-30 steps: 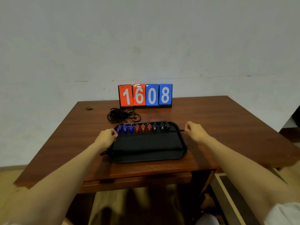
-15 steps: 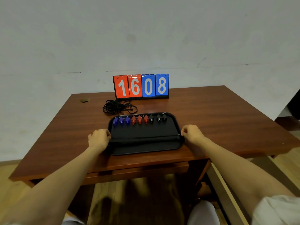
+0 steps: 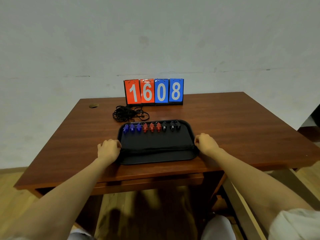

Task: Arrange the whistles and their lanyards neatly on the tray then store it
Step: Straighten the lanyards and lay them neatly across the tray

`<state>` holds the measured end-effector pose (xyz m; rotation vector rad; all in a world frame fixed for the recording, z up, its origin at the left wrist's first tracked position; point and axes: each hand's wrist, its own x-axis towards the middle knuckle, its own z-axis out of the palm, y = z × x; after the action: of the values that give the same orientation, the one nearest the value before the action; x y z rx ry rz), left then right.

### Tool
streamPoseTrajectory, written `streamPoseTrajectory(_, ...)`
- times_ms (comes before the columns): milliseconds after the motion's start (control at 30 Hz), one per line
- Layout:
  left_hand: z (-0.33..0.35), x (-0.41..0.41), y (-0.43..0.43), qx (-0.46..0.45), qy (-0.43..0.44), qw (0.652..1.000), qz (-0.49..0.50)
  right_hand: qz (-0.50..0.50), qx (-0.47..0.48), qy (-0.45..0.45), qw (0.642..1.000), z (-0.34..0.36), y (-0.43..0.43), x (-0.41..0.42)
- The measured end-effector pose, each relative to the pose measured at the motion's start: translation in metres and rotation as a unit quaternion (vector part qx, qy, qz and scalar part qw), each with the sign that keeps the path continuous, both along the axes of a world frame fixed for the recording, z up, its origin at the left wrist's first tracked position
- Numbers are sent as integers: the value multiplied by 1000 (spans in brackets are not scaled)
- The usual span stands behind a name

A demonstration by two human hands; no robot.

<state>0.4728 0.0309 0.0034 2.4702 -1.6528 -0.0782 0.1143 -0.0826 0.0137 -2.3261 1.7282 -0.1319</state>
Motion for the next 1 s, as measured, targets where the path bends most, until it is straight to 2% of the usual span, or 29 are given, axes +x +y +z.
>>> streamPoseTrajectory(167,0,0,2,-13,-42,999,-17,29,-7,-10,1000,3,3,3)
streamPoseTrajectory(333,-4,0,2,-19,-64,992,-107,83,5,17,996,-1,3,8)
streamPoseTrajectory(467,-11,-1,8,10,-89,978,-187,98,-11,44,994,-9,5,7)
streamPoseTrajectory(600,-17,4,13,25,-108,973,-202,107,-21,65,992,-14,6,4)
streamPoseTrajectory(833,-19,-5,14,-46,-63,976,-202,163,-71,74,981,-1,13,18)
streamPoseTrajectory(1000,-8,-26,-6,-75,-50,970,-228,207,-60,59,975,11,10,58)
